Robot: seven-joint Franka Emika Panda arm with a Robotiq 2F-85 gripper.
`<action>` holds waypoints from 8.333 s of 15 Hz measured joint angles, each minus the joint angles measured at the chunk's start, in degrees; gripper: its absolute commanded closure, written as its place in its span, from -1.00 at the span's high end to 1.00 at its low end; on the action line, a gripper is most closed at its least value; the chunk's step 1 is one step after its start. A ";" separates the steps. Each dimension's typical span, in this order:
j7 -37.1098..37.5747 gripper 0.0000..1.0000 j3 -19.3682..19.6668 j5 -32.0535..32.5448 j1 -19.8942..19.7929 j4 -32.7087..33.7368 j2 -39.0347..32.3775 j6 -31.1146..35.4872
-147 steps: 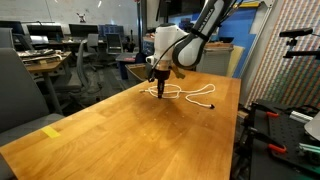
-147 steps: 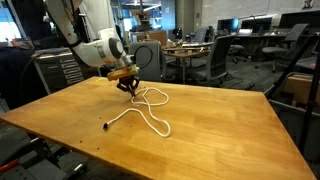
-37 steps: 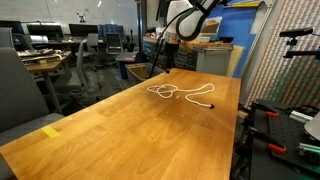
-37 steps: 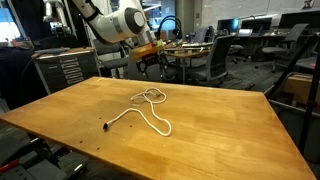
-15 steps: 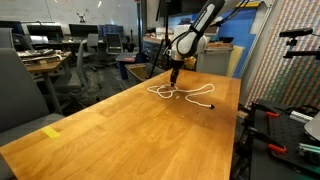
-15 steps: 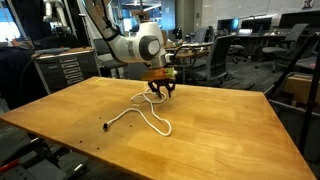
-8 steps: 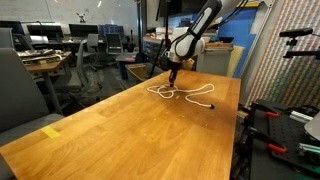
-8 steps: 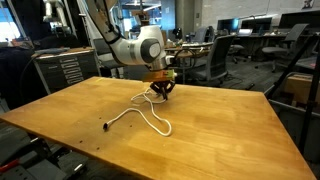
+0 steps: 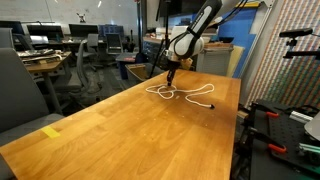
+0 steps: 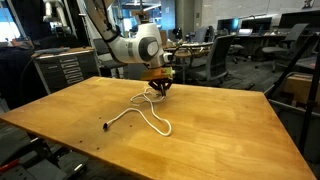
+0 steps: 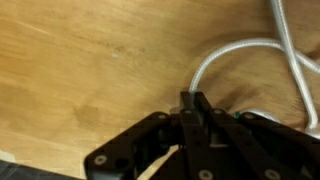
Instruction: Tie a knot using the white rope
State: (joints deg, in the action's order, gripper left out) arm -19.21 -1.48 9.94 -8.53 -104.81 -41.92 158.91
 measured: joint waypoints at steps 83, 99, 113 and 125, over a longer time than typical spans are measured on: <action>18.99 0.25 2.03 -11.70 8.13 2.33 -0.90 -15.60; 19.12 -0.91 2.41 -7.36 8.89 1.40 1.54 -15.00; 28.85 -0.91 4.84 29.27 28.10 3.47 21.03 -12.57; 27.06 -0.91 -0.10 29.53 24.68 2.98 15.54 5.85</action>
State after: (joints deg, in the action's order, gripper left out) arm 7.85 -1.58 39.47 16.16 -101.83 -26.38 164.77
